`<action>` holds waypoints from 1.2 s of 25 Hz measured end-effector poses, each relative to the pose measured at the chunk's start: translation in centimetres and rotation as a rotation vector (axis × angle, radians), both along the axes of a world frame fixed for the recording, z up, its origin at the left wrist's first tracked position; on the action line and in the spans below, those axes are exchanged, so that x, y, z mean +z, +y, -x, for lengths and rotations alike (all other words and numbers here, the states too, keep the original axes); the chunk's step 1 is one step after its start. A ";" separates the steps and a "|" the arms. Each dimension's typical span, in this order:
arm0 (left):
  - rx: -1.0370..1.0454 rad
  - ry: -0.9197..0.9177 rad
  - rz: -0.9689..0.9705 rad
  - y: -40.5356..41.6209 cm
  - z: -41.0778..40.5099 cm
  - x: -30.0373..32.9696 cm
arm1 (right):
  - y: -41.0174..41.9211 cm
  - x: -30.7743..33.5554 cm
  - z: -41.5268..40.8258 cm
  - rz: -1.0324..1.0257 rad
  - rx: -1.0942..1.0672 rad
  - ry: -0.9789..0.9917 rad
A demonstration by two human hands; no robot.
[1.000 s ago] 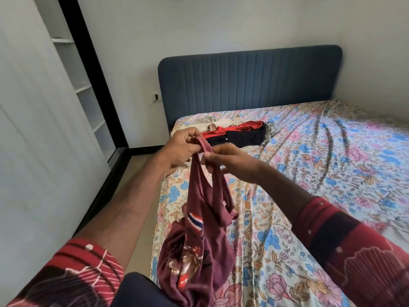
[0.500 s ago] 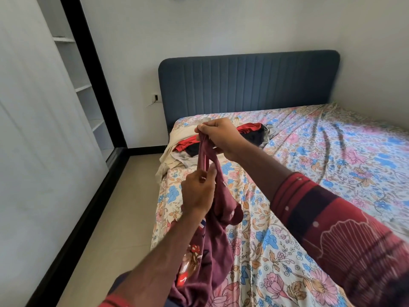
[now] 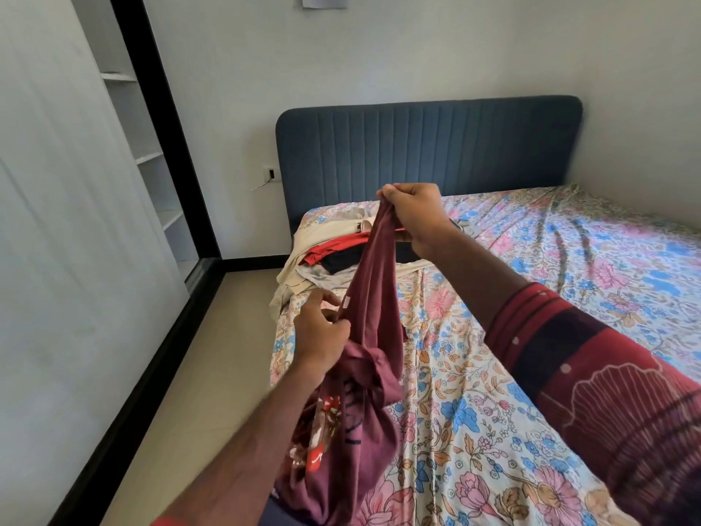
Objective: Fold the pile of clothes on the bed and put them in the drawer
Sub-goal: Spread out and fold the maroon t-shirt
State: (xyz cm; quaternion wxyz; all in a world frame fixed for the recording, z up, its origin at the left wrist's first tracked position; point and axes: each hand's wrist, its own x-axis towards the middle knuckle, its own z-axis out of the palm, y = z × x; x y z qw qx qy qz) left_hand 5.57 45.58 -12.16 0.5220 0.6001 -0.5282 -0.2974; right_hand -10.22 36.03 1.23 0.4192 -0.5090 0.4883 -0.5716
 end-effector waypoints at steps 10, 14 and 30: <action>-0.092 -0.174 -0.328 -1.5 -7.9 1.3 | -1.3 3.1 5.5 0.051 -0.181 -0.279; -0.442 0.324 -0.268 -1.9 -11.4 8.8 | -2.0 5.3 8.9 -0.011 -0.093 0.018; 0.231 -0.400 0.391 -5.5 -10.5 38.8 | 1.4 28.2 12.3 0.340 -0.109 0.596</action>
